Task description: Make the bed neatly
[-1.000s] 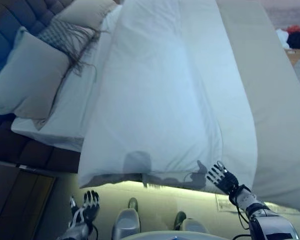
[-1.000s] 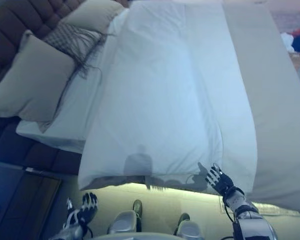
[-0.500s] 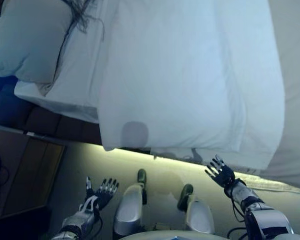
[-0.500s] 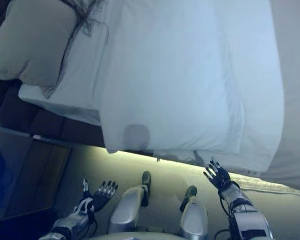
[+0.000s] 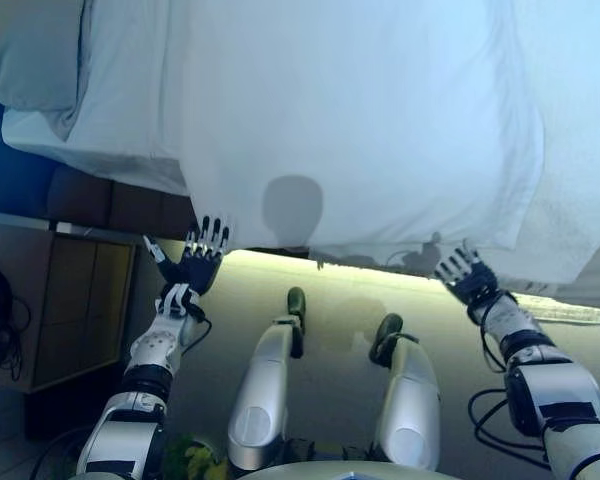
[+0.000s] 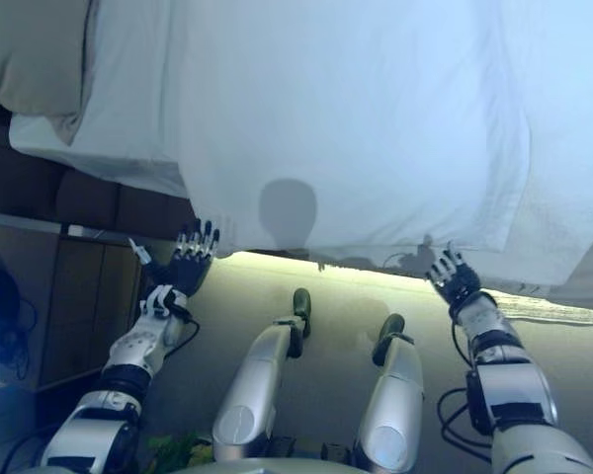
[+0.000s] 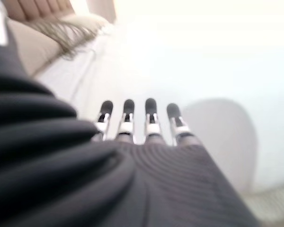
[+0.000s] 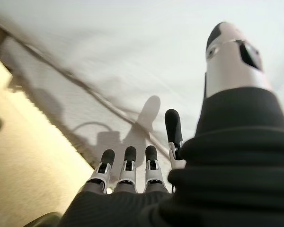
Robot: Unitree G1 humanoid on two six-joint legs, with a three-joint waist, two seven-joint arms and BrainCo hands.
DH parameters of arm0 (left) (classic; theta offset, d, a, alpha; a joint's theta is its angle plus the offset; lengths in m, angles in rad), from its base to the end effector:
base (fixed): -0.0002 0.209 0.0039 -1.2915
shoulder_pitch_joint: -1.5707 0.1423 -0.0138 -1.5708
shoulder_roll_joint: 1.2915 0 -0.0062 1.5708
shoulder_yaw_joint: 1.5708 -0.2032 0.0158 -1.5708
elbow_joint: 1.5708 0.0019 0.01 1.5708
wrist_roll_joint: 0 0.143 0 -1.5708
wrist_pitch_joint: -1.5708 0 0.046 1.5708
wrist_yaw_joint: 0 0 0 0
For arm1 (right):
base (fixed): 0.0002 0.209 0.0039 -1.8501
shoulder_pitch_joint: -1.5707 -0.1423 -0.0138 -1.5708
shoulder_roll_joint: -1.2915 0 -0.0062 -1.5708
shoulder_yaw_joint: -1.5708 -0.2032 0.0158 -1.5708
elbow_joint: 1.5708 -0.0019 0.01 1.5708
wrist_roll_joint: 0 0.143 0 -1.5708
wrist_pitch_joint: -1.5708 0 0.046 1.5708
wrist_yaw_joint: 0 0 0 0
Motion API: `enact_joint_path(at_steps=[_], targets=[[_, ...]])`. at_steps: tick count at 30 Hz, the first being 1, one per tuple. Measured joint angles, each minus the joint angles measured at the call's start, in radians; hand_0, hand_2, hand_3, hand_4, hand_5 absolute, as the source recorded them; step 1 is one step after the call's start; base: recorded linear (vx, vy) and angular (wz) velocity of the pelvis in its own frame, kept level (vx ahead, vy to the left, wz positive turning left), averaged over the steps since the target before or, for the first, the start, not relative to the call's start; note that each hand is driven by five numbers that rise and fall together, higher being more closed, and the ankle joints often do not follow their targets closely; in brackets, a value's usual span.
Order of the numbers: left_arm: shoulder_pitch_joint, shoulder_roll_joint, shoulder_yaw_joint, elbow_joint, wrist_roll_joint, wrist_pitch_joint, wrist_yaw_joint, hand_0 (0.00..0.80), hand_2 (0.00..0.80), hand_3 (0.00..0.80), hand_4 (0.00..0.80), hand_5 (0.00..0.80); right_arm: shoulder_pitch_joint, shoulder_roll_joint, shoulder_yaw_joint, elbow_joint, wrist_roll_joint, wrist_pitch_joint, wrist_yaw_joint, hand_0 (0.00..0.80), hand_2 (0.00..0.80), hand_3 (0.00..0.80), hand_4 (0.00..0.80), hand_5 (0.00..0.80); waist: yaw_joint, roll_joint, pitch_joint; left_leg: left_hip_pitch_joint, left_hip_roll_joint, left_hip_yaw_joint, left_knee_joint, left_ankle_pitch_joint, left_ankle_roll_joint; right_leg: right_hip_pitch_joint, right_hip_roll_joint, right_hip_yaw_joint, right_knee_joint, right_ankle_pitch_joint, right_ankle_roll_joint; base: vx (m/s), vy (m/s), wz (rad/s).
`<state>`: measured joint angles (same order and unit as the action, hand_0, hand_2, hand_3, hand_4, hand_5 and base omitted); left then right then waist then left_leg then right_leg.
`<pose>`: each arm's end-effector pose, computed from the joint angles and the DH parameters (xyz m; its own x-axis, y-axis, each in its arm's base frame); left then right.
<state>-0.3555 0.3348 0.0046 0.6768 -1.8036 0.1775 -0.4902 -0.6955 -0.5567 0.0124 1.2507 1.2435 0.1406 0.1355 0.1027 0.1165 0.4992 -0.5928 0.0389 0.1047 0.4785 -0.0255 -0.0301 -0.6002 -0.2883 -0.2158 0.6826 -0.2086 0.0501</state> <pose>0.2702 0.2280 -0.0009 0.9808 -0.0817 0.1771 0.1808 0.0401 -0.9827 0.2993 -0.3096 0.0330 0.8853 -0.1985 -0.4206 0.4461 0.6179 0.6474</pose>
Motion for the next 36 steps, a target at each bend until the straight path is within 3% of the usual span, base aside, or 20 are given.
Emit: enact_joint_path(at_steps=[8, 18, 34, 35, 36], targets=[[0.029, -0.011, 0.0, -0.097, -0.06, -0.048, 0.055, 0.0, 0.0, 0.0, 0.0, 0.0, -0.072, -0.067, -0.001, 0.0, 0.047, -0.01, -0.066, 0.0, 0.0, 0.0, 0.0, 0.0, 0.01, 0.011, 0.005, -0.166, 0.01, -0.002, 0.145, -0.031, 0.001, -0.177, -0.012, 0.043, 0.145, -0.029, -0.018, -0.011, -0.041, -0.02], [0.089, 0.003, -0.001, -0.19, -0.099, -0.041, 0.091, 0.0, 0.0, 0.0, 0.0, 0.0, -0.17, -0.2, -0.001, -0.009, 0.086, -0.06, -0.098, 0.0, 0.0, 0.0, 0.0, 0.0, 0.04, 0.027, 0.011, -0.299, 0.014, -0.035, 0.256, -0.043, -0.004, -0.296, -0.021, 0.044, 0.253, -0.051, -0.035, -0.014, -0.056, 0.04], [0.135, 0.068, 0.023, -0.221, -0.115, 0.019, 0.124, 0.0, 0.0, 0.0, 0.0, 0.0, -0.273, -0.219, 0.042, -0.056, 0.087, -0.114, 0.043, 0.0, 0.0, 0.0, 0.0, 0.0, 0.056, 0.027, 0.011, -0.333, 0.01, -0.056, 0.325, -0.064, -0.002, -0.312, -0.027, 0.045, 0.297, -0.058, -0.035, -0.002, -0.005, 0.0], [0.14, 0.072, 0.025, -0.219, -0.116, 0.028, 0.124, 0.0, 0.0, 0.0, 0.0, 0.0, -0.276, -0.221, 0.043, -0.061, 0.087, -0.116, 0.051, 0.132, 0.132, 0.132, 0.132, 0.132, 0.057, 0.027, 0.011, -0.333, 0.01, -0.057, 0.325, -0.064, -0.002, -0.312, -0.027, 0.044, 0.297, -0.058, -0.035, 0.0, 0.0, 0.0], [0.141, 0.073, 0.025, -0.219, -0.116, 0.032, 0.124, 0.0, 0.0, 0.0, 0.0, 0.0, -0.278, -0.221, 0.043, -0.063, 0.087, -0.116, 0.053, 0.185, 0.185, 0.185, 0.185, 0.185, 0.057, 0.027, 0.011, -0.332, 0.01, -0.057, 0.325, -0.064, -0.002, -0.311, -0.027, 0.044, 0.297, -0.058, -0.035, 0.0, 0.0, 0.0]])
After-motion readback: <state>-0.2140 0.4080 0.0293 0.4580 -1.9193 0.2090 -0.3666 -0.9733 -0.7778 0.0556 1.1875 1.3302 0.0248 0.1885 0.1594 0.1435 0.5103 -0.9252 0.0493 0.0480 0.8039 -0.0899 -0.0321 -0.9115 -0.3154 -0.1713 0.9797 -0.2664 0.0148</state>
